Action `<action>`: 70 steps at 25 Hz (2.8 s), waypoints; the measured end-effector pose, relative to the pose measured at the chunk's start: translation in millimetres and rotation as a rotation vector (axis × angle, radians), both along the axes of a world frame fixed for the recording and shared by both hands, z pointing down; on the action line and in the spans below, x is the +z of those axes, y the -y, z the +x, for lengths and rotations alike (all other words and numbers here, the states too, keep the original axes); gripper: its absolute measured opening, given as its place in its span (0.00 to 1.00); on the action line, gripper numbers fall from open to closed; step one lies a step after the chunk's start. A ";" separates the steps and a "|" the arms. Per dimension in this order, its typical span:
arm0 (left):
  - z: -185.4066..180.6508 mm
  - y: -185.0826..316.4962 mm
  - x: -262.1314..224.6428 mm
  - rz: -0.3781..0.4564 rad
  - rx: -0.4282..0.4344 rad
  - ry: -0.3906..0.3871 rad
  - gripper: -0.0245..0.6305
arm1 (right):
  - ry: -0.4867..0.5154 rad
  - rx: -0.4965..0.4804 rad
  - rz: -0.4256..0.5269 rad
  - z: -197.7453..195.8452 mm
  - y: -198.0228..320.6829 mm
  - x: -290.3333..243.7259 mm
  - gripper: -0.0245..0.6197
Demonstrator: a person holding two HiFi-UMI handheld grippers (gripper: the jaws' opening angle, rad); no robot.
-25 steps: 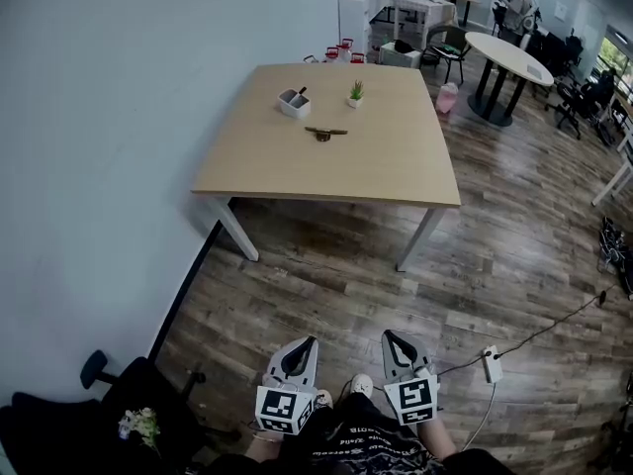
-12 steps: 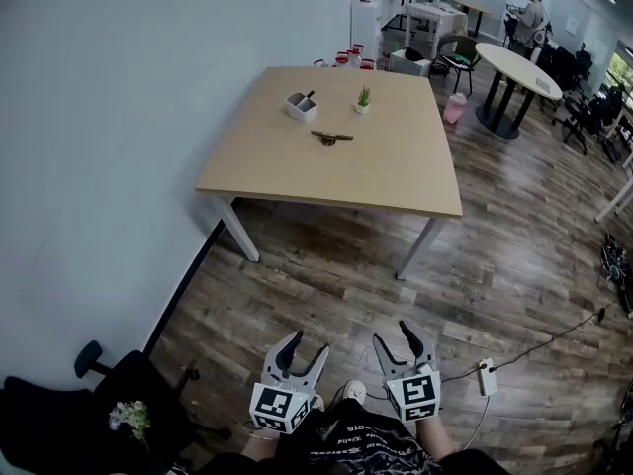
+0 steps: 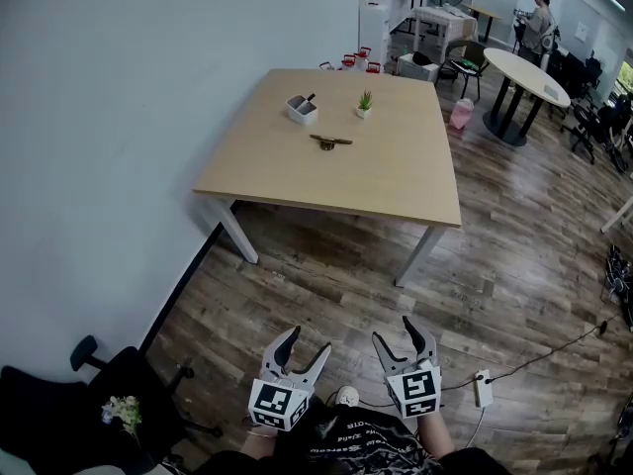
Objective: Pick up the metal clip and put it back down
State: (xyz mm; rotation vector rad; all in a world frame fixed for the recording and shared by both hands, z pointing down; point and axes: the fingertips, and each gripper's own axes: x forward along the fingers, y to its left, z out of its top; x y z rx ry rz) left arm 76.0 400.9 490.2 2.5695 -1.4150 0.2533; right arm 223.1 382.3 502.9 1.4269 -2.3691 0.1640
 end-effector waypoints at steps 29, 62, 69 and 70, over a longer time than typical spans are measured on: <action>-36.0 230.8 17.2 -0.024 0.150 0.000 0.44 | -0.018 0.101 -0.061 -48.2 204.3 15.4 0.46; -118.2 426.6 38.5 -0.069 0.101 -0.041 0.44 | -0.059 0.055 -0.086 -125.6 410.0 28.2 0.46; -109.5 486.2 33.2 -0.077 0.033 -0.039 0.44 | -0.080 -0.015 -0.085 -114.4 480.9 22.8 0.46; -107.4 495.8 32.4 -0.078 0.024 -0.039 0.44 | -0.082 -0.025 -0.086 -112.5 491.4 21.8 0.46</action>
